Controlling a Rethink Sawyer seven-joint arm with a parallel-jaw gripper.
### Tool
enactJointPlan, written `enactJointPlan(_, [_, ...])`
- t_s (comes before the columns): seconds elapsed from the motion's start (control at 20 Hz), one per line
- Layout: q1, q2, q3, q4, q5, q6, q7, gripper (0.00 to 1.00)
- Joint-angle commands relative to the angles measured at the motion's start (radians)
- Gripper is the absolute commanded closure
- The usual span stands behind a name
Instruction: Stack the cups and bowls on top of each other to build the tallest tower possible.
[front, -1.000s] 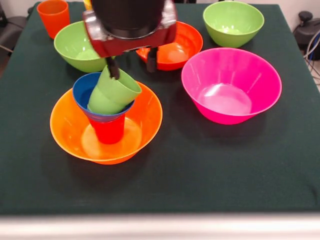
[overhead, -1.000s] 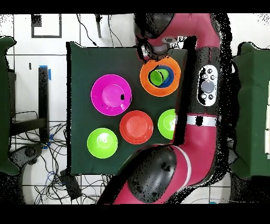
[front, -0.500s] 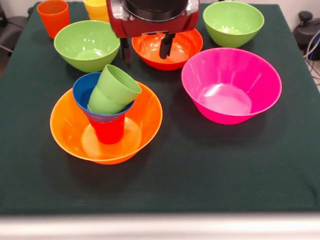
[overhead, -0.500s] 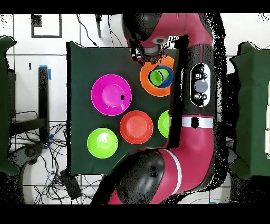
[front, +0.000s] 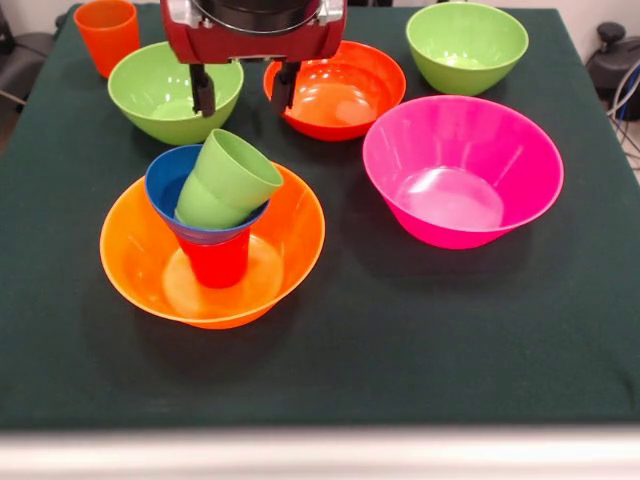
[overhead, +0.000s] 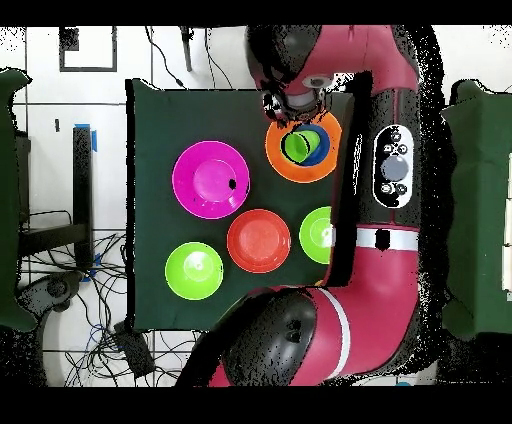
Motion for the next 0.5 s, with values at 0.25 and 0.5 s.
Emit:
enactJointPlan(0.25, [0.031,0.006,-0.089,0.106,-0.004,-0.123,0.071,0.0])
enactJointPlan(0.5, [0.051,0.019,-0.107,0.105,0.016,-0.142,0.102,0.0])
